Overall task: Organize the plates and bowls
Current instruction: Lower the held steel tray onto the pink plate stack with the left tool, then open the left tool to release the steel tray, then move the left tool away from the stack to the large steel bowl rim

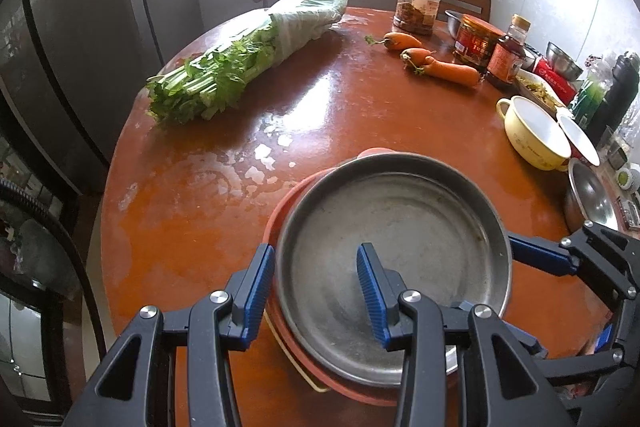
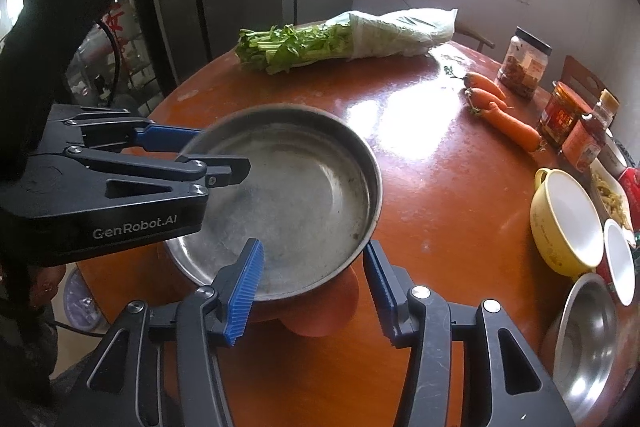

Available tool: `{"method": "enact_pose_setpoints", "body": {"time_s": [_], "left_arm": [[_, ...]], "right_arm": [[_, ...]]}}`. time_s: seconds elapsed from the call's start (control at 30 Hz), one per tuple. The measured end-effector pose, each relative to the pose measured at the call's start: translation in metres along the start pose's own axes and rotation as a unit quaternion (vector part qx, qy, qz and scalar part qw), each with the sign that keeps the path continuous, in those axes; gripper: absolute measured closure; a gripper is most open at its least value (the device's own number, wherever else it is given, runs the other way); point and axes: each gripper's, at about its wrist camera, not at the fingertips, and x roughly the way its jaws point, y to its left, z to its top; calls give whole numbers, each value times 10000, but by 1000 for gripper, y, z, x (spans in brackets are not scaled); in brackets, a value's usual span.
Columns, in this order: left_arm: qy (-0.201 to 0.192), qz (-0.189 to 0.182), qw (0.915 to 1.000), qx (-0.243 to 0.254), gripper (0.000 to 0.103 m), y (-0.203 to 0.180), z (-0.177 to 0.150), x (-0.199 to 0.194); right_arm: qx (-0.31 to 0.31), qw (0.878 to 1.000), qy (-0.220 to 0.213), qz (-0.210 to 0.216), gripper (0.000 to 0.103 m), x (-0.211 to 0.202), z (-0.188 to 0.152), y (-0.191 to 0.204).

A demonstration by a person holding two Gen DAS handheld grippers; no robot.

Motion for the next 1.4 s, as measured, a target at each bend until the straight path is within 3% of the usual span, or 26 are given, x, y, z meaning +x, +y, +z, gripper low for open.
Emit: {"method": "enact_pose_setpoints", "body": {"time_s": [0.3,0.57,1.4], "left_arm": [[-121,-78,9999,11,59,0,1,-5],[-213,-185,9996,-59,53,-4,2,-11],[-645,-261,9976,10,37,-38,2,-44]], "right_arm": [[39,10000,9,37,48,0,1,0],[144,9998,-124,-4,39,-7,1,-6],[525,9947,-717,-523,27,-56,-12,-38]]}}
